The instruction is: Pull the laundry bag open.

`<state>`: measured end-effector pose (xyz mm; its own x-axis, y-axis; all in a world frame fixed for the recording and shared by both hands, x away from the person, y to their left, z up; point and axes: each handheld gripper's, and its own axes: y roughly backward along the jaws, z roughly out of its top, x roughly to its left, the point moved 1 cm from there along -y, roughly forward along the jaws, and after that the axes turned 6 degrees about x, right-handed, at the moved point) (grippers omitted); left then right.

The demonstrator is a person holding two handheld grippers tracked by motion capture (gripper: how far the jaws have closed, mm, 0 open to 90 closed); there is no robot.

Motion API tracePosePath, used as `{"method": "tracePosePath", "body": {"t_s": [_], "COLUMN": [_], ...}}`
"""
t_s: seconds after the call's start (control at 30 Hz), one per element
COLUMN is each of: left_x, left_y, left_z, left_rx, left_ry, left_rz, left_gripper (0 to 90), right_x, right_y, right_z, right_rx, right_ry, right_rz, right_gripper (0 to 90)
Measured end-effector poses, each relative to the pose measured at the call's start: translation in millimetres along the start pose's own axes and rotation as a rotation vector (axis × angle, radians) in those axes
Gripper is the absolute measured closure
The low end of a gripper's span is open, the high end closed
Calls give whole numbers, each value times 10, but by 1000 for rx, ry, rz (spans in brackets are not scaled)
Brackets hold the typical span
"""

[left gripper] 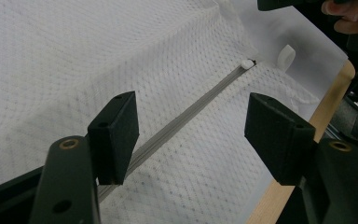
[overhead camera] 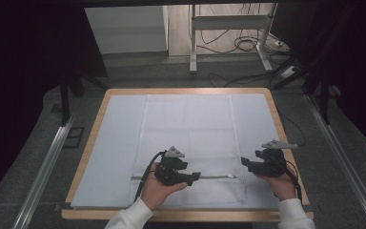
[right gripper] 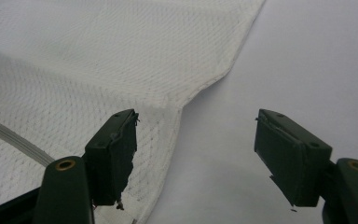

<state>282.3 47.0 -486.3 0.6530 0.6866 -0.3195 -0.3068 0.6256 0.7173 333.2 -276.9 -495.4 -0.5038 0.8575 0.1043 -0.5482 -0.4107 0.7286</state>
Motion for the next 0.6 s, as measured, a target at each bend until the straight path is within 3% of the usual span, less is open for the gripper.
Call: {"method": "tracePosePath", "body": {"t_s": [0.6], "left_x": [-98], "left_y": [-135], "left_z": [97], "left_rx": [13], "left_ry": [-16], "left_rz": [-4], "left_gripper": [355], "right_x": [-11], "right_y": [9], "right_z": [1], "right_rx": [-1], "right_ry": [-6], "right_rz": [2], "right_gripper": [289]}}
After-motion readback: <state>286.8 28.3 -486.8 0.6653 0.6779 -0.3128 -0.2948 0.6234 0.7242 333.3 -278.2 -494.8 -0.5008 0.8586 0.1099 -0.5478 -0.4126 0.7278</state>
